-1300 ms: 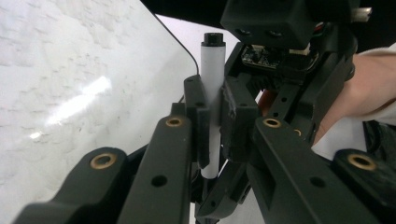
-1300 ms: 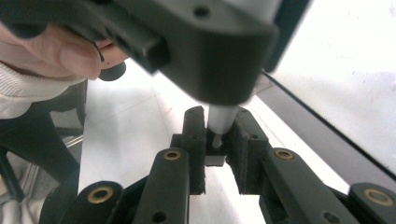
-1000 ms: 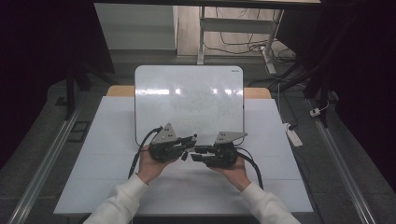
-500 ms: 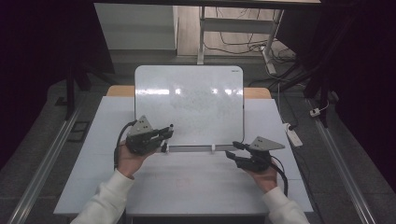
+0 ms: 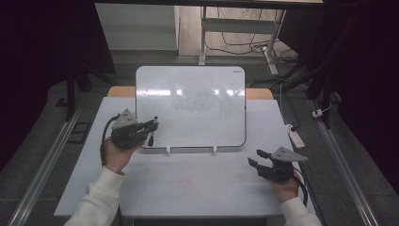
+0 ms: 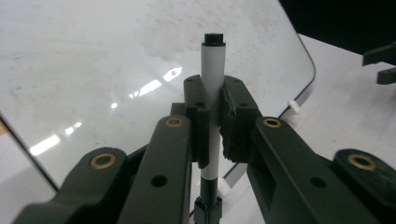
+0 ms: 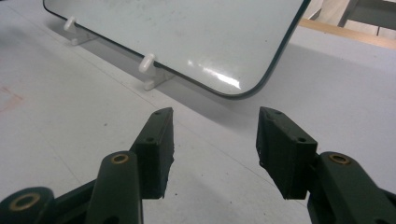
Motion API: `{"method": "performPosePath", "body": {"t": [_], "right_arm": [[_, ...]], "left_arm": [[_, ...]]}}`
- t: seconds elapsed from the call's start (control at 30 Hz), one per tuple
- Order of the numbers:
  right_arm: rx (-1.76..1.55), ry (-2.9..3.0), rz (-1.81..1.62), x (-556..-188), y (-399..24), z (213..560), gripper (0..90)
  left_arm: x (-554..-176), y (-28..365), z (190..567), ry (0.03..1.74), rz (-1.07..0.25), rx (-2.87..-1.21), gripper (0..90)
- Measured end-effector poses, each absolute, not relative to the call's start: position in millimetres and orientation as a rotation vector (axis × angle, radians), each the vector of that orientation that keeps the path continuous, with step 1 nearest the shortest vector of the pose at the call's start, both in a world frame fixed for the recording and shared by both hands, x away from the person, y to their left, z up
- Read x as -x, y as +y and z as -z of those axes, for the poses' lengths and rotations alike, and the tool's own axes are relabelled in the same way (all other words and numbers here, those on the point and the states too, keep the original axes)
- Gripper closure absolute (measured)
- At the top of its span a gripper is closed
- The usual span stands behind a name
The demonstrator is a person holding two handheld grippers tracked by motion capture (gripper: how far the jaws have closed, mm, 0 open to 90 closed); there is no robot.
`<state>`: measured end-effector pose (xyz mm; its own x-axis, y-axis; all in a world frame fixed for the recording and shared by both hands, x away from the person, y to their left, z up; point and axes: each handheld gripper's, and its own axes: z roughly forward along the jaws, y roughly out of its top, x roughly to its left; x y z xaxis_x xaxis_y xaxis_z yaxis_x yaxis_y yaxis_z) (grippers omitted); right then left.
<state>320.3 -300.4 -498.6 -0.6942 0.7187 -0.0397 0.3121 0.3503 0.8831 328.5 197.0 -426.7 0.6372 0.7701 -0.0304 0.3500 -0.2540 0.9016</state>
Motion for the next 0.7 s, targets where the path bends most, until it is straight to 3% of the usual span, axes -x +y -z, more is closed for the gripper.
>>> {"method": "performPosePath", "body": {"t": [0.7], "right_arm": [[-0.855, 2.236, -1.218, -322.6, -292.2, 503.8, 46.4]], "left_arm": [[-369.3, 201.4, 443.6, 1.041, -0.575, -1.895, 81.6]]}}
